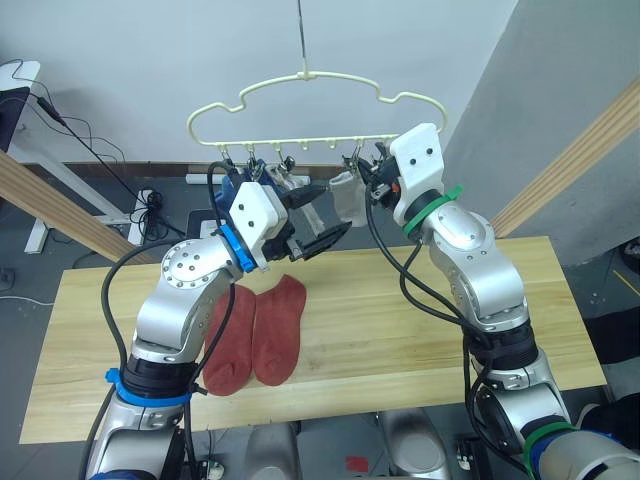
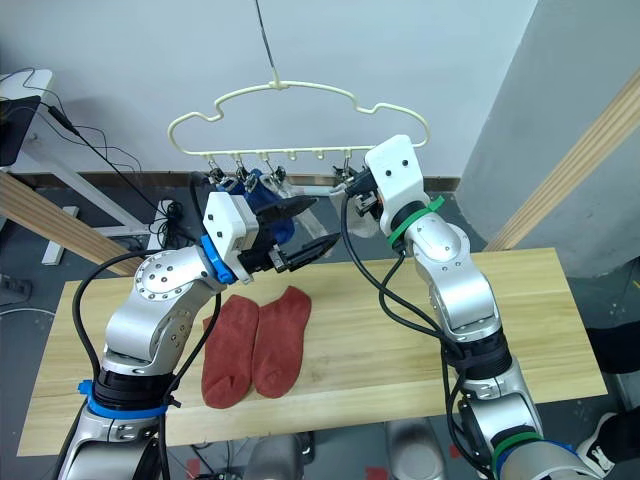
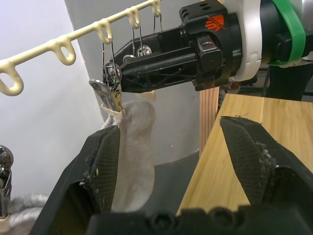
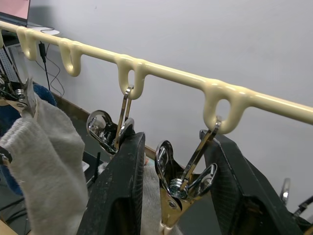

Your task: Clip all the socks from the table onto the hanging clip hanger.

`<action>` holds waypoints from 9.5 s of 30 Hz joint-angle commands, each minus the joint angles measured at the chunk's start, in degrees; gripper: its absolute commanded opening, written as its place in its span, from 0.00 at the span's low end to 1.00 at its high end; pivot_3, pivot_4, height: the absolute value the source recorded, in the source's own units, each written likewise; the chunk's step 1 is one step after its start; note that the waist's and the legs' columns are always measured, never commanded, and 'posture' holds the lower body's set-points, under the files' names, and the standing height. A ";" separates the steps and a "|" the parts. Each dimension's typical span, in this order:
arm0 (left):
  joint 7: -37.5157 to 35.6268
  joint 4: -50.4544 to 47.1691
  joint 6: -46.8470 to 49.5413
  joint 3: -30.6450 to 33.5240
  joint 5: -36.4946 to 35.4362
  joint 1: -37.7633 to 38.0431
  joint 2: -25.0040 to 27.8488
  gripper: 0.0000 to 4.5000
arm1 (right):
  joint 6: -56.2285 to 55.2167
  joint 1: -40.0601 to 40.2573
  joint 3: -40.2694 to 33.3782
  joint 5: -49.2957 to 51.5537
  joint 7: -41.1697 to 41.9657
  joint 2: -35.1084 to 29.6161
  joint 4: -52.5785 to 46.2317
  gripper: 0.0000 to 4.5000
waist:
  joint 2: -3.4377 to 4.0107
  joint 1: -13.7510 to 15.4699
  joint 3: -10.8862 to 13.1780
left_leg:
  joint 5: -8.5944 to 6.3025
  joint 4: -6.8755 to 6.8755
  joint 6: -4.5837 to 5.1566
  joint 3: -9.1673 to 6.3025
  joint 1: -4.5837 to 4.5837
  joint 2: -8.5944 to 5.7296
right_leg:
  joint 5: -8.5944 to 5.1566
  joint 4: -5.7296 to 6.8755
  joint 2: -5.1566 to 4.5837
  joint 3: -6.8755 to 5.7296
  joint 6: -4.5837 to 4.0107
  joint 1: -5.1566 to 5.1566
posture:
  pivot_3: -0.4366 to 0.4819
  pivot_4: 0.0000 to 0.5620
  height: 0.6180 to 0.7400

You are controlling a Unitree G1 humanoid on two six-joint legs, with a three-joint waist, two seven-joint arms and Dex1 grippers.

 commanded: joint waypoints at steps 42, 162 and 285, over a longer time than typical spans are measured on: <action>-1.05 -1.12 -1.95 -0.60 0.55 0.06 -0.02 0.80 | 16.64 2.56 -4.31 1.20 -11.28 9.32 -15.53 0.41 | 0.00 -0.11 0.00 | 0.00 -0.01 0.00 0.00 -0.01 0.00 | 0.00 0.00 0.00 0.01 0.00 -0.02 | 0.24 0.56 0.94; 11.60 31.23 -32.23 -10.63 24.58 -9.31 -15.68 0.00 | 12.26 1.91 -3.35 2.44 -6.53 5.86 -11.55 0.00 | 0.05 -0.60 -0.16 | 0.02 -0.04 0.04 -0.01 -0.04 -0.02 | 0.06 -0.02 -0.02 -0.05 -0.06 -0.04 | 0.19 0.57 0.94; -2.72 7.65 -4.61 -2.84 3.82 -4.87 -4.38 0.51 | 13.67 3.08 -8.40 3.63 -14.71 10.73 -14.34 0.48 | 0.05 -0.43 -0.16 | 0.03 -0.06 0.04 -0.02 -0.01 0.00 | 0.05 -0.04 0.02 -0.03 -0.04 -0.01 | 0.21 0.58 0.94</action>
